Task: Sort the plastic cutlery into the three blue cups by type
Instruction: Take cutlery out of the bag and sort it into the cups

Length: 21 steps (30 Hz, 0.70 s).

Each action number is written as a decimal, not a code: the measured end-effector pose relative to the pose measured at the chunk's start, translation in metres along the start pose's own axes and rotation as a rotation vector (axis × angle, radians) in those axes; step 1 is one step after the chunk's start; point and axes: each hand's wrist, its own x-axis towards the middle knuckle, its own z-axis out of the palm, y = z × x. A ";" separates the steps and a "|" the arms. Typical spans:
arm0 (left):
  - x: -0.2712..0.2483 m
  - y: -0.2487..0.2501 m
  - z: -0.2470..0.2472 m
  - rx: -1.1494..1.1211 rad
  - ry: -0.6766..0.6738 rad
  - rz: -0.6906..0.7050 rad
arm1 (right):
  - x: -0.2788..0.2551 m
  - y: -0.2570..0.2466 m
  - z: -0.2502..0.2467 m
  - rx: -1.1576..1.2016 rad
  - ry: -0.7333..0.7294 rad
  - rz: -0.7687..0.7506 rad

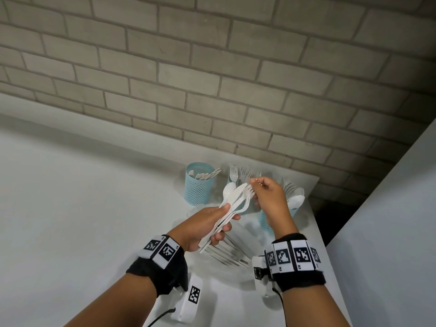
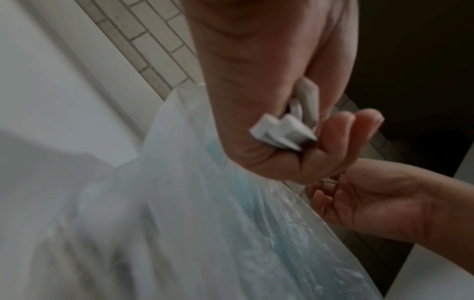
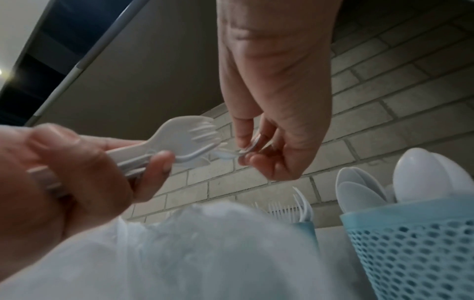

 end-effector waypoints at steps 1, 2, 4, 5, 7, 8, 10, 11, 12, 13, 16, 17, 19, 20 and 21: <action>0.000 0.000 0.000 0.003 0.009 0.010 | -0.002 0.000 0.000 -0.007 -0.051 0.036; 0.000 -0.001 0.000 0.012 0.021 0.021 | -0.004 -0.001 0.000 -0.014 -0.108 0.071; 0.002 -0.001 0.002 0.035 0.054 0.042 | -0.009 -0.004 0.003 0.009 -0.218 0.135; 0.003 -0.002 0.002 0.044 0.070 0.054 | -0.012 -0.005 0.004 0.032 -0.272 0.159; 0.004 -0.004 0.004 0.062 0.094 0.076 | -0.015 -0.005 0.004 0.033 -0.358 0.188; 0.003 -0.004 0.004 0.072 0.105 0.084 | -0.016 -0.005 0.003 0.018 -0.380 0.192; 0.003 -0.005 0.003 0.095 0.127 0.098 | -0.017 -0.003 0.001 0.017 -0.393 0.184; 0.003 -0.006 0.002 0.105 0.136 0.107 | -0.017 -0.002 -0.001 0.032 -0.399 0.182; 0.004 -0.006 0.002 0.114 0.143 0.117 | -0.017 -0.001 -0.002 0.048 -0.410 0.179; 0.004 -0.007 0.002 0.121 0.147 0.127 | -0.017 0.001 -0.002 0.056 -0.426 0.167; 0.006 -0.007 0.003 0.107 0.151 0.146 | -0.016 0.008 -0.001 0.047 -0.423 0.092; 0.007 -0.007 0.003 0.094 0.153 0.148 | -0.015 0.011 0.000 0.038 -0.394 0.072; 0.008 -0.007 0.004 0.065 0.159 0.147 | -0.012 0.016 0.003 0.041 -0.323 0.042; 0.009 -0.007 0.004 0.061 0.162 0.148 | -0.011 0.017 0.004 0.045 -0.285 0.033; 0.009 -0.008 0.004 0.068 0.166 0.150 | -0.010 0.020 0.006 0.045 -0.246 0.027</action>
